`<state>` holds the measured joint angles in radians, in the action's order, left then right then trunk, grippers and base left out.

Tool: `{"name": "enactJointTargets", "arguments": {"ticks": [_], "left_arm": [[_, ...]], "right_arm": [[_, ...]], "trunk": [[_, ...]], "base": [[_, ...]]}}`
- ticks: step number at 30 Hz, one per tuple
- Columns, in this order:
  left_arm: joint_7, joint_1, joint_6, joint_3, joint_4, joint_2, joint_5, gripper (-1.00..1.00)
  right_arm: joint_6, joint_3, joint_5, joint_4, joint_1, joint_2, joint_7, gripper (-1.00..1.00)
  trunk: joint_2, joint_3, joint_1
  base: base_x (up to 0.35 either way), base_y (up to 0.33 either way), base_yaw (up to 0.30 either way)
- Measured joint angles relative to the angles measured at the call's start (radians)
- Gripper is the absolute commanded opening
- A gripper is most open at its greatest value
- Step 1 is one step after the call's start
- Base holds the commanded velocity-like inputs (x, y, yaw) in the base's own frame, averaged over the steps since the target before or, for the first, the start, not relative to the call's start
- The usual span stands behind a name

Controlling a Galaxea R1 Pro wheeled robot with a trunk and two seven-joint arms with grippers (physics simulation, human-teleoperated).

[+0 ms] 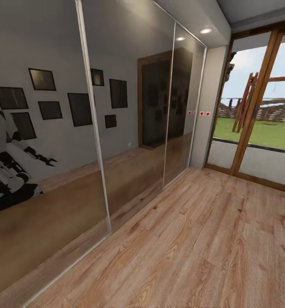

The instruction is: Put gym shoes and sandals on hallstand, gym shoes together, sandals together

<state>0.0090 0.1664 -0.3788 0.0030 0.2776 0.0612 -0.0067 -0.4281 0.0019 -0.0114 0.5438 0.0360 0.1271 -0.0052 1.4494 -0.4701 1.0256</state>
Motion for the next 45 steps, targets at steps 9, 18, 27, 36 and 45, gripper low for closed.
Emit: {"name": "enactJointTargets", "arguments": {"ticks": [9, 18, 27, 36, 45], "left_arm": [[0.003, 0.000, -0.001, 0.001, 0.000, -0.001, 0.002, 1.00], [0.004, 0.000, -0.001, 0.001, 0.000, -0.001, 0.002, 1.00], [0.004, 0.000, -0.001, 0.001, 0.001, -0.004, 0.001, 1.00], [0.001, 0.023, 0.000, 0.004, 0.052, -0.002, 0.009, 1.00], [0.004, 0.013, -0.002, 0.003, 0.050, -0.002, 0.008, 1.00]], "right_arm": [[0.000, 0.000, 0.000, 0.000, 0.000, -0.001, 0.000, 1.00], [0.000, -0.001, 0.000, 0.000, 0.000, -0.001, 0.000, 1.00], [0.000, -0.001, 0.000, 0.001, 0.000, -0.002, 0.000, 1.00], [0.000, -0.001, -0.001, 0.002, 0.000, -0.002, 0.000, 1.00], [0.000, -0.001, -0.001, 0.003, 0.000, -0.002, 0.001, 1.00]], "trunk": [[0.000, -0.004, 0.000], [0.000, -0.009, 0.000], [0.000, -0.017, -0.001], [0.000, -0.024, -0.001], [0.000, -0.031, -0.001]], "base": [[-0.281, -0.200, 0.255], [-0.154, -0.112, 0.264], [-0.006, -0.004, 0.260], [0.000, 0.000, 0.259], [0.000, 0.000, 0.259]]}}
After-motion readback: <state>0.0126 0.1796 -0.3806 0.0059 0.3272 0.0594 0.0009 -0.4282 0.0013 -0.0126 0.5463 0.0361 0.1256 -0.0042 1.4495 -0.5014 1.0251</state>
